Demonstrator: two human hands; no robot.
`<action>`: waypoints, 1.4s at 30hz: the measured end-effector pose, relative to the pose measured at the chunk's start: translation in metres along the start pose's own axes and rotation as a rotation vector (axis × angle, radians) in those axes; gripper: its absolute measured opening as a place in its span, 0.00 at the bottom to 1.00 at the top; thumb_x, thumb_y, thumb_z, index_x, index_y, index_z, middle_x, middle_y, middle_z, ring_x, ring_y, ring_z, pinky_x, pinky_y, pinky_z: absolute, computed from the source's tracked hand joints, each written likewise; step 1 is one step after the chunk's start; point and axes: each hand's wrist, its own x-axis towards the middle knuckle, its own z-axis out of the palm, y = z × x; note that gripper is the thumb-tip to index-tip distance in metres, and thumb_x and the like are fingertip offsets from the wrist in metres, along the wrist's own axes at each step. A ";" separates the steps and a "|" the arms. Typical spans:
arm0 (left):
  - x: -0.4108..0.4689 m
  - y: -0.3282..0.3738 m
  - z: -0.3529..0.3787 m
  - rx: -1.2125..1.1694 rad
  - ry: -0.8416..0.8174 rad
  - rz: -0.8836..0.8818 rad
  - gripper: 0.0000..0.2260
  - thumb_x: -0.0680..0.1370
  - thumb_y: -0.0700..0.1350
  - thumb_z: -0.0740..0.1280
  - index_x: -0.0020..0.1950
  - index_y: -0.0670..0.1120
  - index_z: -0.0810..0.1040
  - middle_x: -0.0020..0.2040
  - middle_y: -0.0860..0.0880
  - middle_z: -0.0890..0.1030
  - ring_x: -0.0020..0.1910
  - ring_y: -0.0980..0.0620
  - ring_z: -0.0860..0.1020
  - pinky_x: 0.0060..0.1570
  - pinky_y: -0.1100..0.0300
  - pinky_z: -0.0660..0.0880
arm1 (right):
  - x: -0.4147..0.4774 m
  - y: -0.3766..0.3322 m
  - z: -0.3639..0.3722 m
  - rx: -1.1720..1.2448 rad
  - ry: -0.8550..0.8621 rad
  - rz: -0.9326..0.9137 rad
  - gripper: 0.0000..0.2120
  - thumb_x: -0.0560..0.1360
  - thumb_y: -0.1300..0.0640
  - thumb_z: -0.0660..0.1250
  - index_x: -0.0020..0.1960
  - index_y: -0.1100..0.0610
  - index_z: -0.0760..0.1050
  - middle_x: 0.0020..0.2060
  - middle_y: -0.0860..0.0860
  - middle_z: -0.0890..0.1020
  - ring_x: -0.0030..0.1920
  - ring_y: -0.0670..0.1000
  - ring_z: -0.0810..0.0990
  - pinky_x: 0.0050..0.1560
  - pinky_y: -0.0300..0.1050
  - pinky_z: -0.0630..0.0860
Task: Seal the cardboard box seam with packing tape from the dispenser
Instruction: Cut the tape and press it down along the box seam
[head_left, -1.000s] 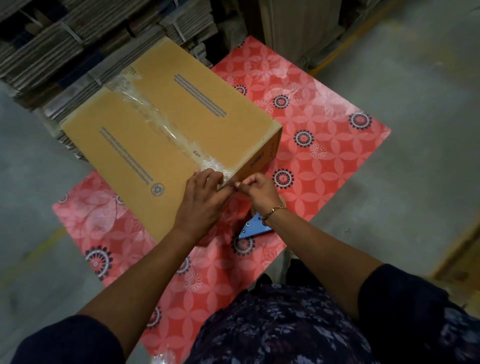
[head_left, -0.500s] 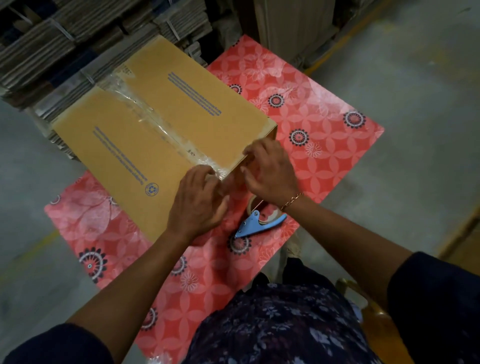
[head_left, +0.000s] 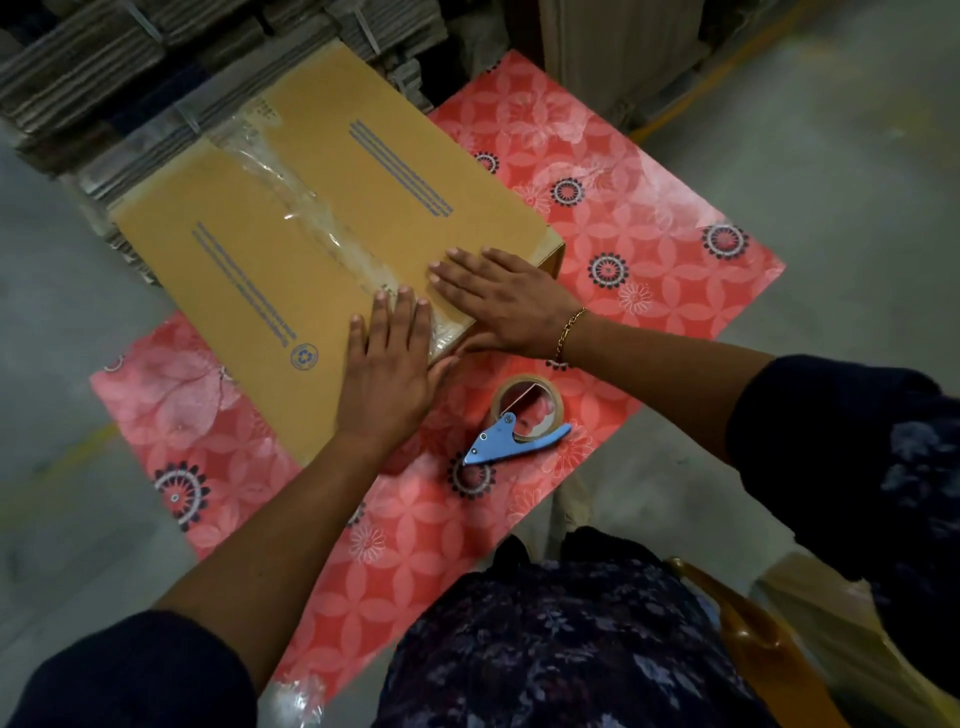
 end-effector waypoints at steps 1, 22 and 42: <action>-0.001 -0.001 0.000 0.006 -0.006 0.001 0.32 0.83 0.62 0.54 0.80 0.40 0.59 0.81 0.36 0.60 0.80 0.35 0.58 0.75 0.33 0.58 | 0.000 0.001 0.000 -0.002 -0.013 -0.011 0.41 0.76 0.33 0.53 0.79 0.58 0.57 0.79 0.54 0.61 0.79 0.57 0.60 0.75 0.57 0.60; 0.000 0.018 -0.006 0.072 -0.084 -0.254 0.41 0.73 0.62 0.69 0.81 0.49 0.56 0.81 0.36 0.58 0.77 0.27 0.59 0.73 0.30 0.60 | 0.001 0.003 -0.003 0.046 0.016 -0.030 0.46 0.68 0.31 0.64 0.77 0.58 0.61 0.78 0.55 0.64 0.77 0.58 0.62 0.73 0.58 0.61; -0.001 0.018 -0.008 0.010 -0.066 -0.261 0.35 0.79 0.68 0.50 0.81 0.50 0.59 0.80 0.36 0.61 0.77 0.28 0.60 0.72 0.30 0.61 | 0.010 0.006 -0.010 -0.034 0.025 -0.094 0.43 0.65 0.39 0.70 0.74 0.56 0.64 0.74 0.57 0.68 0.73 0.61 0.67 0.65 0.59 0.65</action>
